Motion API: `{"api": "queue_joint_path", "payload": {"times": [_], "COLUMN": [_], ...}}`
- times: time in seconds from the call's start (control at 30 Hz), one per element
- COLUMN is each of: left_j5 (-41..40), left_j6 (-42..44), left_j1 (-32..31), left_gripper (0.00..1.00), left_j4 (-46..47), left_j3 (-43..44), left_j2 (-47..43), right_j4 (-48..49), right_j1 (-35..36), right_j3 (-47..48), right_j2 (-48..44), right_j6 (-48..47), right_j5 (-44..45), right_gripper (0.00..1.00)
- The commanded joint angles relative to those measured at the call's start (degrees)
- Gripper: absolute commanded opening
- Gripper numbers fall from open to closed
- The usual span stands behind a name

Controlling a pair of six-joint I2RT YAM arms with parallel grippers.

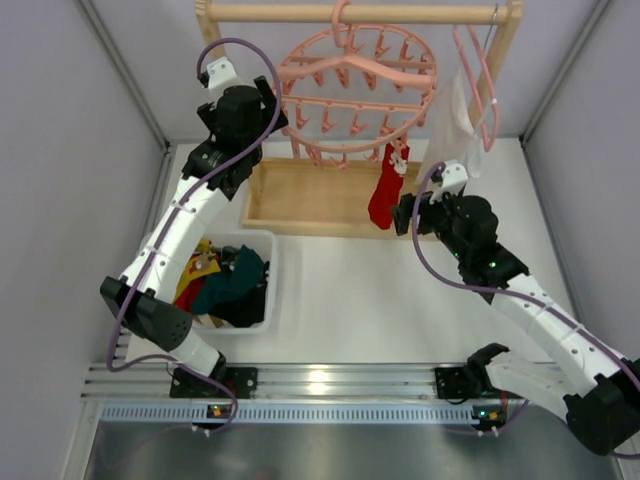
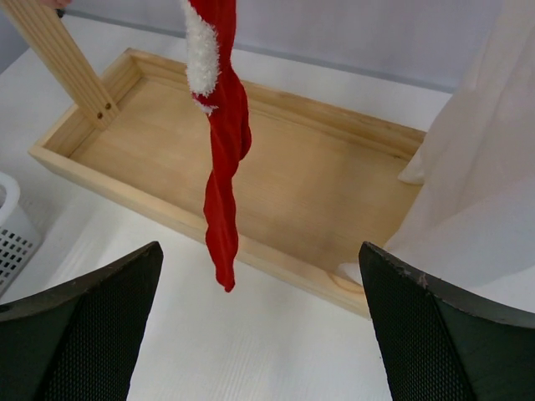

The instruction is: Remove the socks clipped to the hanger

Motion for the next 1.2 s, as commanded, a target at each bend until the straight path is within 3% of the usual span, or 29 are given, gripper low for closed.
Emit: {"api": "queue_joint_path", "payload": {"times": [0.0,0.4,0.67,0.77,1.0,1.17], "left_j5": [0.64,0.99,1.26,1.61,1.87,1.7], "left_j6": [1.18,3.2,3.9,3.99,3.73,4.17], "left_j1": [0.6,1.3,1.92,2.01,2.1,2.1], "left_gripper": [0.97,0.98,0.98,0.98,0.98,0.98], "left_j4": [2.17,2.17,2.08,2.17,2.17,2.17], "left_j3": [3.02,6.53,7.85,8.29,8.29,8.29], "left_j2": [1.08,2.93,4.33,4.6,4.51,4.68], "right_j4": [1.72,11.56,14.11,14.73,23.85,28.61], "right_j1": [-1.55,-5.94,-7.26,-7.53,-7.53,-7.53], "right_j3": [3.7,4.49,4.05,4.23,2.21,2.82], "right_j2": [3.95,13.72,14.51,15.83,19.61,24.35], "right_j6": [-3.06,-4.55,-7.01,-7.45,-2.98,-0.95], "right_j5": [-2.62,-10.27,-9.47,-13.07,-26.25,-29.16], "right_gripper": [0.96,0.95,0.95,0.94,0.84,0.76]}}
